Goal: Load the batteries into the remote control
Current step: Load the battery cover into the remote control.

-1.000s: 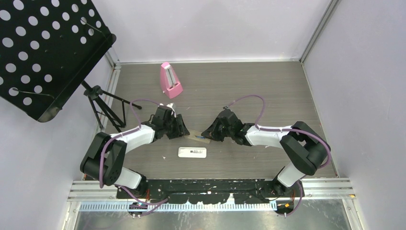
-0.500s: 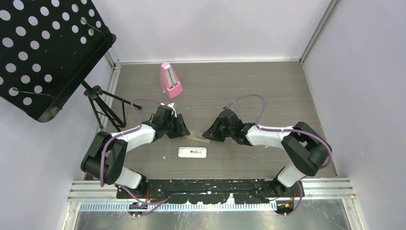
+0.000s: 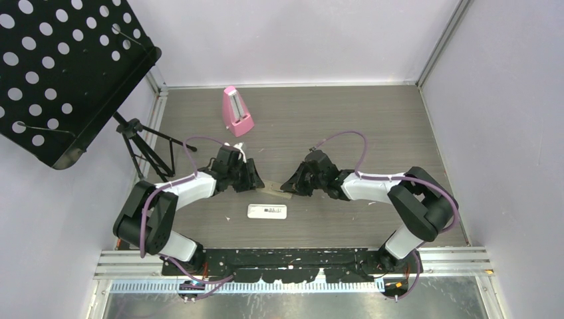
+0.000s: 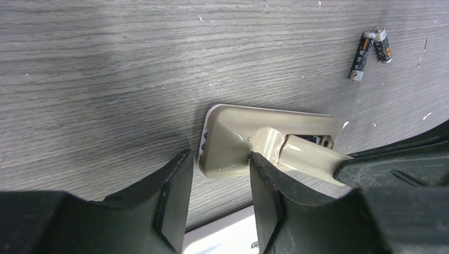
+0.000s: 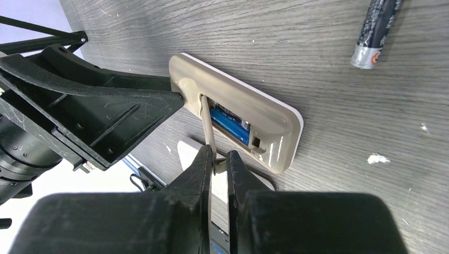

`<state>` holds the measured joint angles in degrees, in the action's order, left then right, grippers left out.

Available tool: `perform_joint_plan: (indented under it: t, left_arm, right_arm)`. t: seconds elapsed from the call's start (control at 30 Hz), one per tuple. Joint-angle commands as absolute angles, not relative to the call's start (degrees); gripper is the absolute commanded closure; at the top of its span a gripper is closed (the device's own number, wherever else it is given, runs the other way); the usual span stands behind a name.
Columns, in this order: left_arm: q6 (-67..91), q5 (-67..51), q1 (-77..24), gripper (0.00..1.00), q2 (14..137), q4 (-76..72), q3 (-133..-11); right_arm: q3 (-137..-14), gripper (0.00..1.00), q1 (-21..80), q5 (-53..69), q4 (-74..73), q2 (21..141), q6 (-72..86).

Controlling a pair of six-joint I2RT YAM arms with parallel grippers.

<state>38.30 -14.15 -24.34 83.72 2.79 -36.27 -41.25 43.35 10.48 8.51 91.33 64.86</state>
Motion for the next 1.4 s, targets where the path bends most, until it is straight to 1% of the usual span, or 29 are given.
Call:
perform_joint_plan:
  t: [0.0, 0.23, 0.27, 0.37, 0.4, 0.47, 0.53, 0.7, 0.83, 1.0, 1.1, 1.2, 1.37]
  left_arm:
    - [37.33, -15.76, -24.08, 0.55, 84.03, 0.63, -37.63]
    - [37.36, -16.51, -24.08, 0.57, 84.17, 0.3, -37.53]
    - [37.38, -16.62, -24.08, 0.57, 84.22, 0.35, -37.53]
    - [37.36, -16.66, -24.08, 0.57, 84.26, 0.35, -37.58]
    - [37.38, -16.63, -24.08, 0.57, 84.36, 0.29, -37.65]
    - [37.36, -16.88, -24.08, 0.57, 84.37, 0.31, -37.61]
    - [37.27, -17.34, -24.08, 0.57, 84.42, 0.34, -37.62]
    - [37.2, -18.99, -24.08, 0.57, 84.48, -1.26, -37.55]
    - [37.02, -20.05, -24.08, 0.57, 84.27, -2.0, -37.44]
    - [36.85, -21.77, -24.08, 0.57, 84.78, -2.89, -37.48]
    - [36.91, -21.25, -24.08, 0.57, 84.74, -2.54, -37.51]
    - [36.94, -18.98, -24.08, 0.57, 84.43, -1.05, -37.84]
    - [36.91, -15.68, -24.08, 0.57, 83.96, 2.14, -38.79]
  right_arm:
    - [-42.45, 0.99, 43.33, 11.86, 9.17, 93.33, 65.09]
    - [-43.24, 0.99, 43.33, 11.3, 8.16, 94.35, 65.21]
    - [-43.57, 0.98, 43.33, 11.14, 7.38, 94.48, 65.21]
    - [-44.27, 0.89, 43.33, 10.75, 5.44, 94.21, 64.8]
    - [-44.44, 0.83, 43.31, 10.46, 4.96, 93.95, 64.57]
    - [-44.61, 0.78, 43.26, 9.95, 3.92, 93.25, 64.13]
    - [-45.47, 0.78, 43.24, 9.97, 2.79, 93.3, 63.61]
    - [-47.57, 0.83, 42.98, 12.38, 1.85, 95.64, 63.58]
    - [-48.35, 0.83, 42.98, 12.98, 1.34, 96.55, 63.8]
    - [-49.49, 0.8, 42.98, 13.1, 0.35, 96.69, 63.56]
    - [-50.36, 0.75, 42.98, 12.97, -2.54, 96.13, 63.12]
    - [-50.62, 0.66, 42.98, 12.39, -4.29, 94.79, 62.65]
    - [-50.42, 0.54, 42.93, 10.89, -6.69, 91.9, 62.05]
